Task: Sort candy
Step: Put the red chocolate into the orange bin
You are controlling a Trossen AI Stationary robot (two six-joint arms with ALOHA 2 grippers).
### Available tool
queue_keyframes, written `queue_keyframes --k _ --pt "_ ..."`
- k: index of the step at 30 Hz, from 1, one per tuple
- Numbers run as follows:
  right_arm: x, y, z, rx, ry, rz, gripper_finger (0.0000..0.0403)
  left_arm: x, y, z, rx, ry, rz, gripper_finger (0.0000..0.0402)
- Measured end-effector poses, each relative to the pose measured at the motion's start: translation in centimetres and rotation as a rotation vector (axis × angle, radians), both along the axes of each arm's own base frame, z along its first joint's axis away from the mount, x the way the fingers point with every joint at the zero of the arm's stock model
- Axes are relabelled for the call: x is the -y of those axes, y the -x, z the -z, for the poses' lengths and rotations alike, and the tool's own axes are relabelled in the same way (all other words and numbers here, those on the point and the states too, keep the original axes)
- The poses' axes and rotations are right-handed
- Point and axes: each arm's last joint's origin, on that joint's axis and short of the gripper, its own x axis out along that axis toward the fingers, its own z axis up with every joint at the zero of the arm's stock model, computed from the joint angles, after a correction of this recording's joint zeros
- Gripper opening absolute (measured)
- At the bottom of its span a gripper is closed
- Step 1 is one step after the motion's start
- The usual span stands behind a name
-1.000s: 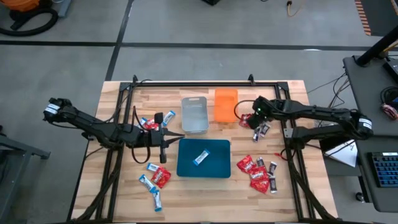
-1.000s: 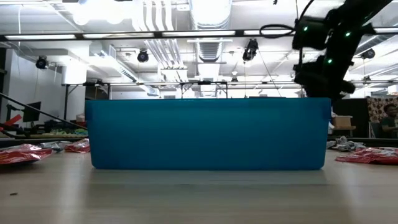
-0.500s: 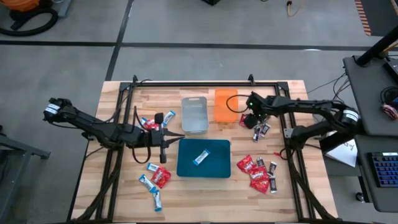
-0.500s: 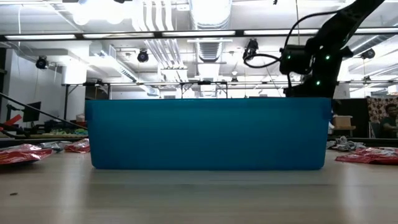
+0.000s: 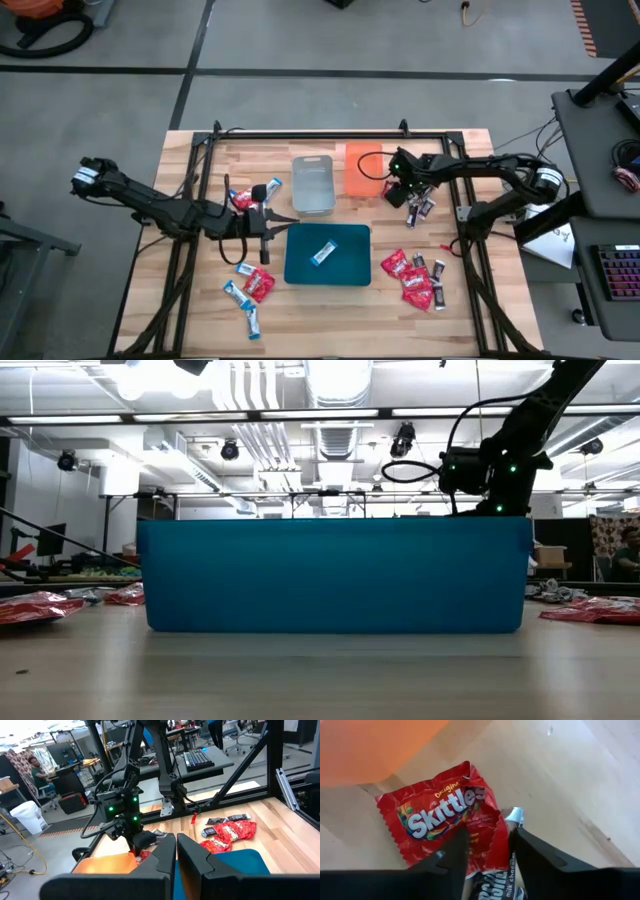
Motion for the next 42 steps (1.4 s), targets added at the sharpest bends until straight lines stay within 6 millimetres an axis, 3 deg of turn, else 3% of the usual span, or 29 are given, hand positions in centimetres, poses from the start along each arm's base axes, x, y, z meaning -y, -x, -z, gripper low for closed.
queue_keyframes --k 7,10,29,36,42 --pt "-0.1 0.2 -0.6 0.017 0.014 0.002 0.0034 0.1 -0.3 0.3 -0.012 0.005 -0.001 0.0" --pt "-0.4 0.6 -1.5 0.044 0.016 0.003 0.0012 0.1 -0.3 0.3 -0.011 0.012 -0.001 0.0" --pt "-1.8 2.7 -6.4 0.225 0.101 0.08 0.0008 0.1 -0.3 0.3 0.001 0.104 -0.011 0.0" --pt "-2.4 3.6 -8.9 0.377 0.19 0.113 0.0009 0.1 -0.3 0.4 0.008 0.174 -0.025 0.0" --pt "-2.7 3.7 -11.4 0.591 0.293 0.124 0.0009 -0.4 -0.1 0.2 -0.034 0.297 -0.239 0.0"
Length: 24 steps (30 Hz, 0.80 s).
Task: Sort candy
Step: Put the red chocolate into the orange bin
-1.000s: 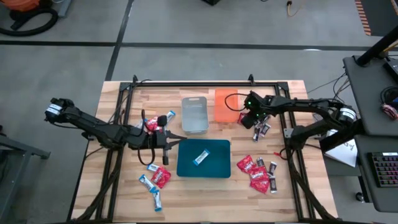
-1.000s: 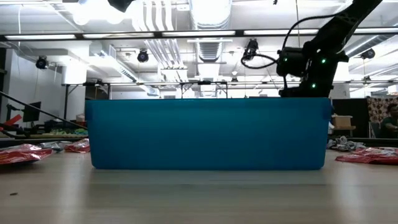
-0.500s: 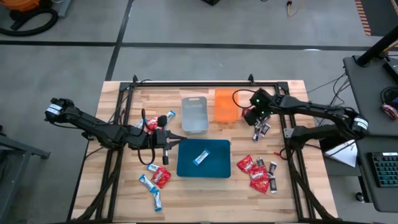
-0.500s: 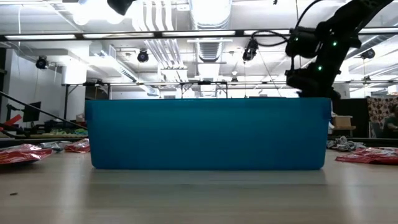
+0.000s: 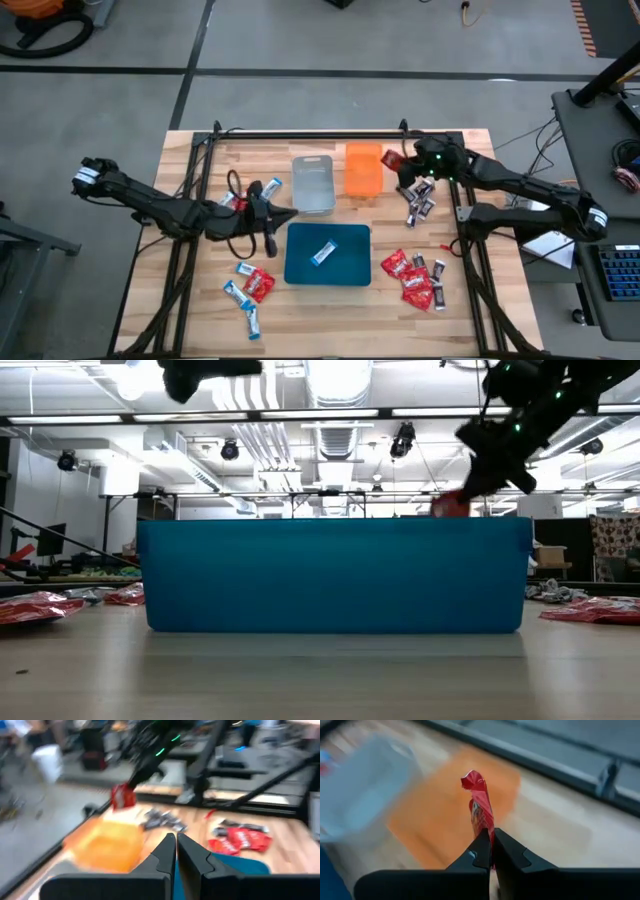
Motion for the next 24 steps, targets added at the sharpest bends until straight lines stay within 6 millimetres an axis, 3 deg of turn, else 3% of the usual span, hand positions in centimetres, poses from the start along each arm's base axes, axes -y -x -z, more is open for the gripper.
queue_keyframes --k 5,10,16,24 --pt "-0.8 -0.8 -1.4 0.131 0.073 -0.064 0.0009 -0.3 0.7 -0.8 -0.201 0.129 -0.099 0.0" --pt "-1.2 -2.3 -1.5 0.168 0.106 -0.126 0.0009 -0.6 1.7 -1.3 -0.437 0.2 -0.236 0.0" --pt "-0.7 -4.3 -0.1 0.129 0.11 -0.152 0.0009 -0.7 2.1 -0.6 -0.629 0.221 -0.373 0.0" --pt "0.4 -6.7 3.5 -0.007 0.065 -0.171 0.0009 0.6 0.7 2.0 -0.859 0.351 -0.275 0.0"
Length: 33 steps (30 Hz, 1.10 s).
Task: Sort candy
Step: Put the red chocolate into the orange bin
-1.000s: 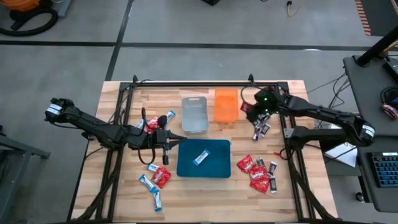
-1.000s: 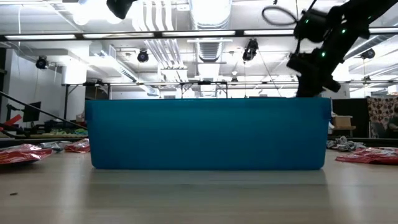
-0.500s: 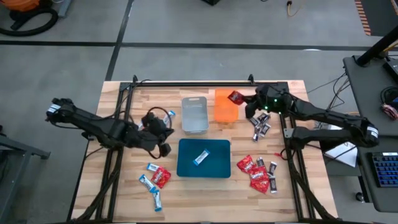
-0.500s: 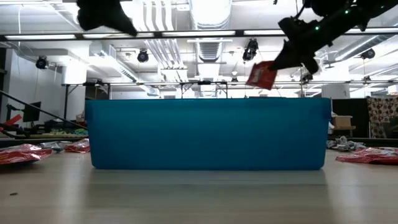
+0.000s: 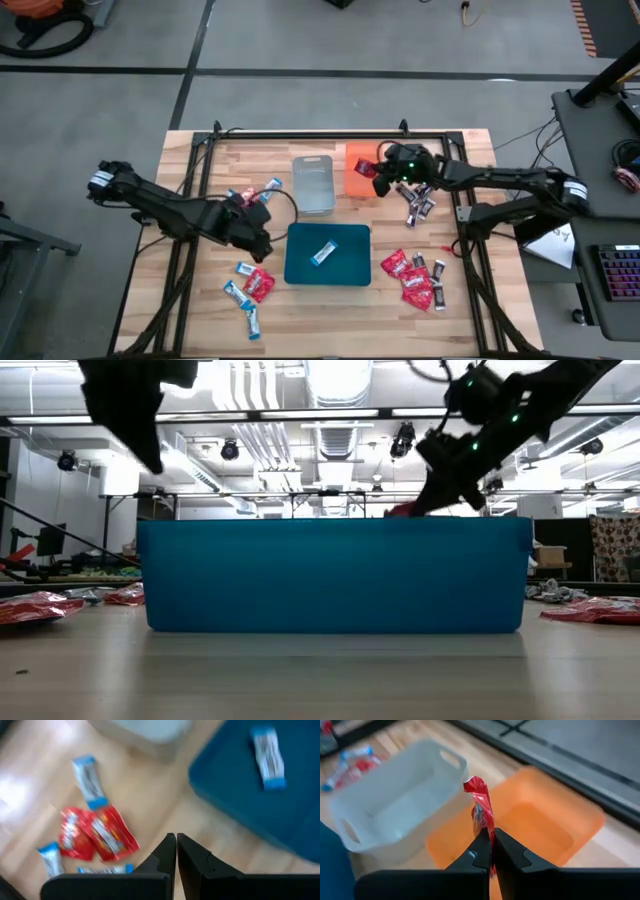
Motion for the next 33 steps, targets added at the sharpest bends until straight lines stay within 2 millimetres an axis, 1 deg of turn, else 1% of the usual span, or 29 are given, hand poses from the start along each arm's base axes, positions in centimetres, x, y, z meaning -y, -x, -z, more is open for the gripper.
queue_keyframes --k 7,12,16,19,22,29,33 --pt "0.3 -0.7 1.8 -0.072 -0.032 0.0 0.0009 1.7 -0.8 2.0 -0.132 0.116 0.058 0.0" --pt "0.4 -0.9 2.3 -0.087 -0.045 0.003 0.0009 3.2 -0.9 3.2 -0.222 0.185 0.11 0.0" --pt "0.5 -1.0 2.3 -0.083 -0.036 -0.001 0.0017 4.2 -0.5 3.7 -0.276 0.194 0.147 0.0" --pt "0.5 -1.0 2.2 -0.074 -0.028 -0.004 0.0036 4.7 -0.2 3.8 -0.287 0.187 0.169 0.0" --pt "0.5 -1.0 2.0 -0.062 -0.025 -0.002 0.0064 5.0 -0.1 3.8 -0.288 0.185 0.179 0.0" --pt "0.4 -0.9 1.6 -0.041 -0.026 0.005 0.0134 5.0 -0.1 3.7 -0.28 0.165 0.188 0.0" --pt "0.2 -0.6 1.0 -0.013 -0.036 0.015 0.0161 5.0 -0.1 3.7 -0.278 0.15 0.206 0.0"
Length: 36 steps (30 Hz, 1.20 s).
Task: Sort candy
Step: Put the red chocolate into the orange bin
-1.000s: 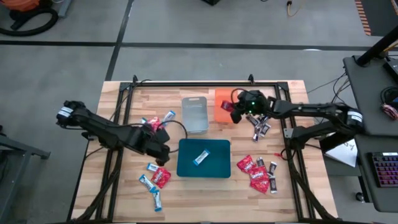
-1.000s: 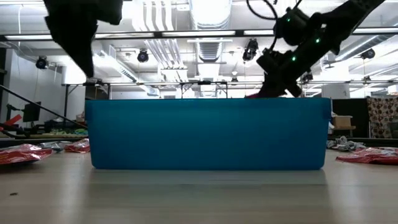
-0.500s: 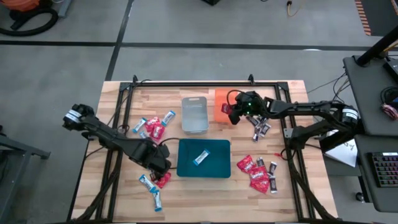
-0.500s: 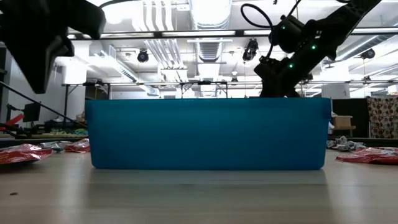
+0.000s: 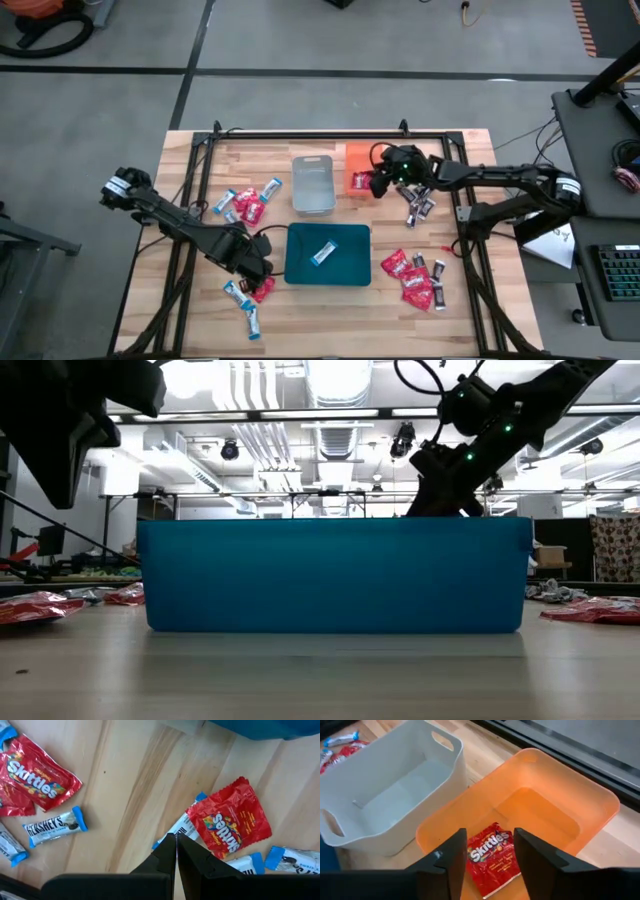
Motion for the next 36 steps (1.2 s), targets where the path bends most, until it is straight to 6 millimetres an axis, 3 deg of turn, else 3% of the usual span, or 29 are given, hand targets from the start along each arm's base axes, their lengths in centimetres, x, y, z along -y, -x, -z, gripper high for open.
queue_keyframes --k 7,11,23,28,33,36 --pt "-0.7 0.5 -2.4 -0.021 -0.083 -0.037 0.0169 0.0 0.2 0.0 -0.025 -0.011 0.082 0.0" --pt "-1.8 0.4 -4.1 -0.071 -0.11 -0.09 0.0161 -0.6 0.5 -0.2 -0.047 -0.066 0.045 0.0" --pt "-4.8 0.5 -8.8 -0.105 -0.09 -0.231 0.0152 -5.3 0.6 -0.5 0.133 -0.079 -0.093 0.0" --pt "-5.9 0.7 -10.0 -0.147 -0.104 -0.271 0.0151 -7.3 1.4 0.7 0.19 -0.072 -0.192 0.0" --pt "-6.7 0.6 -10.5 -0.149 -0.106 -0.303 0.0153 -10.5 1.4 2.4 0.215 -0.124 -0.497 0.0" --pt "-6.9 0.6 -10.5 -0.146 -0.113 -0.303 0.0156 -11.5 1.1 3.7 0.187 -0.168 -0.527 0.0009"
